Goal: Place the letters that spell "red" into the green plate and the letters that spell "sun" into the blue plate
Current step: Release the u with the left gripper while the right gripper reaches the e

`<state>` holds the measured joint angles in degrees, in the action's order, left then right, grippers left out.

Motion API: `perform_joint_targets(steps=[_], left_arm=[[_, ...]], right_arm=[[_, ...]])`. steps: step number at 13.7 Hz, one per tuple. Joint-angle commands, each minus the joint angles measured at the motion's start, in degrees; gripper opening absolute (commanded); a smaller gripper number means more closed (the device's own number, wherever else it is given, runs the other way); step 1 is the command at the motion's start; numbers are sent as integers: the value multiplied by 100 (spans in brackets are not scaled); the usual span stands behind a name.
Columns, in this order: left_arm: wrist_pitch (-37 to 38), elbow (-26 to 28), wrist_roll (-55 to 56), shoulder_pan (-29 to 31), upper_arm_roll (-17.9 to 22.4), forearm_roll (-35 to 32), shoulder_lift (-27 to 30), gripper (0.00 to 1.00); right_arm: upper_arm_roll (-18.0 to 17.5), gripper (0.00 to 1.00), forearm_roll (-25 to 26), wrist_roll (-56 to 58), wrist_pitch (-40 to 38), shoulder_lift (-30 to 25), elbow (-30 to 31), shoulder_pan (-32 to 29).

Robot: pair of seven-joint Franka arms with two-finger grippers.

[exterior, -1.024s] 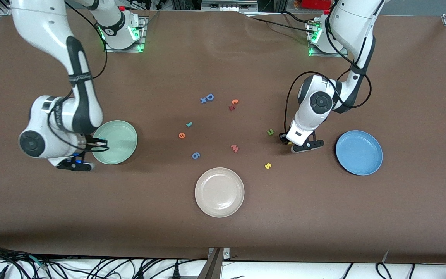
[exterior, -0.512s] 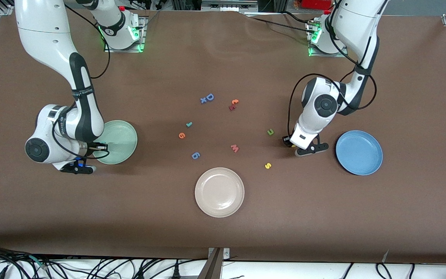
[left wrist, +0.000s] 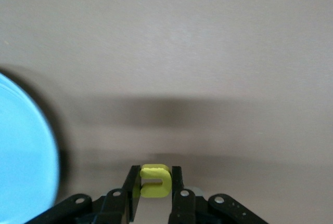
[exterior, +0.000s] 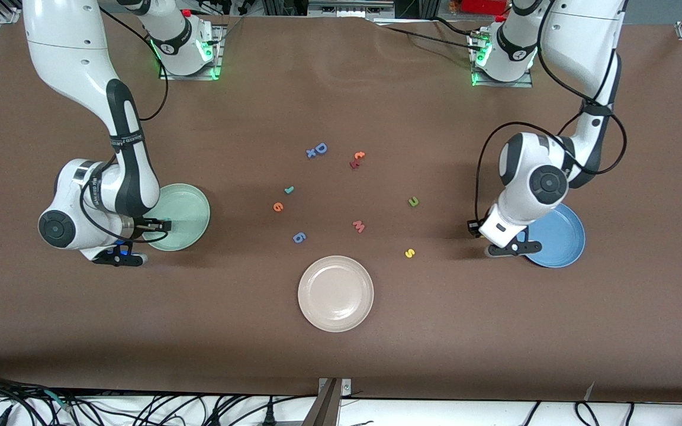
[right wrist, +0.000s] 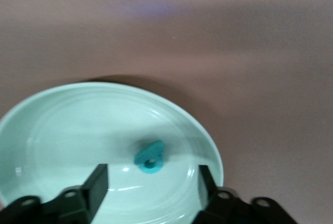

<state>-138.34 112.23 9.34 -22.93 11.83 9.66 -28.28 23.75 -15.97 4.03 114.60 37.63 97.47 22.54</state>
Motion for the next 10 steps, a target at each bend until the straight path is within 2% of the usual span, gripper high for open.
perform_joint_targets(steps=[1,4,6,10], left_arm=[[288,-113,-659,227,-14,-96,33,6],[1027,-167,-1538,674,12,-166,200,6],[1063,-202,-2083,1061,-5,-377,209,6],[1203,-184,-2639,1405,-5,-377,218,7]], right_arm=[[-28,92,-90,-593,-411,-361,-69,320],[-37,92,-90,-1552,-456,-520,-140,812],[-37,91,-134,-2254,-439,-520,-158,1181],[-37,90,-512,-3310,-150,-432,-149,1884]])
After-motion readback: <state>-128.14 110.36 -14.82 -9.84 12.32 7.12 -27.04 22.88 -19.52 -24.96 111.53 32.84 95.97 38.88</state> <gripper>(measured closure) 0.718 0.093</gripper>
